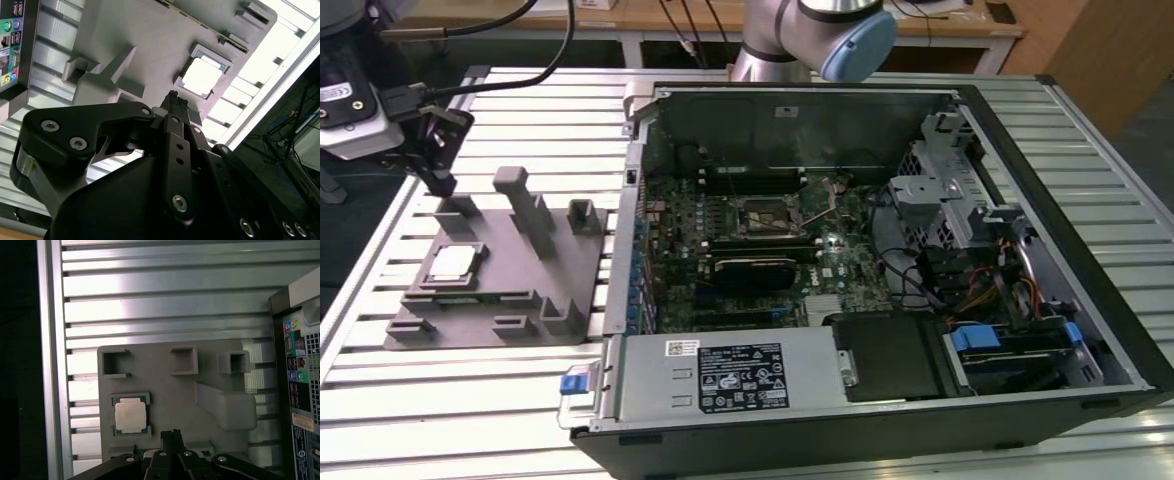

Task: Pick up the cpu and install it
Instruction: 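Pick up the cpu and move it towards the insertion slot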

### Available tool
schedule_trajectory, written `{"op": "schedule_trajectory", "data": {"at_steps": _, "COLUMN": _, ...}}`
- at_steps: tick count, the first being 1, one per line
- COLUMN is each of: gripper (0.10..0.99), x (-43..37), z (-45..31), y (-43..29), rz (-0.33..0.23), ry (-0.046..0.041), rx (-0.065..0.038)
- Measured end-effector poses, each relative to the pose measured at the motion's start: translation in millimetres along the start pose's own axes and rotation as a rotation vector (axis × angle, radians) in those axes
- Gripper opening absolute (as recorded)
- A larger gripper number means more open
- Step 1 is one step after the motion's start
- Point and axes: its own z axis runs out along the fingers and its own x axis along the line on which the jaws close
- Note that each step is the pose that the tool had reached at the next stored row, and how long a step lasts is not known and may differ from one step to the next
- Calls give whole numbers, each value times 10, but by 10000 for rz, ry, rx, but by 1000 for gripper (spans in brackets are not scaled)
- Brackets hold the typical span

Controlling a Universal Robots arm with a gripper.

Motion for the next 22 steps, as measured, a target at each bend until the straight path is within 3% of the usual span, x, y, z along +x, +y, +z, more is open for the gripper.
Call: {"op": "schedule_trajectory", "data": {"at_steps": 22, "gripper": 106, "x": 16, "z": 88, "y": -4, "rz": 0, "ry": 0, "rx": 0}}
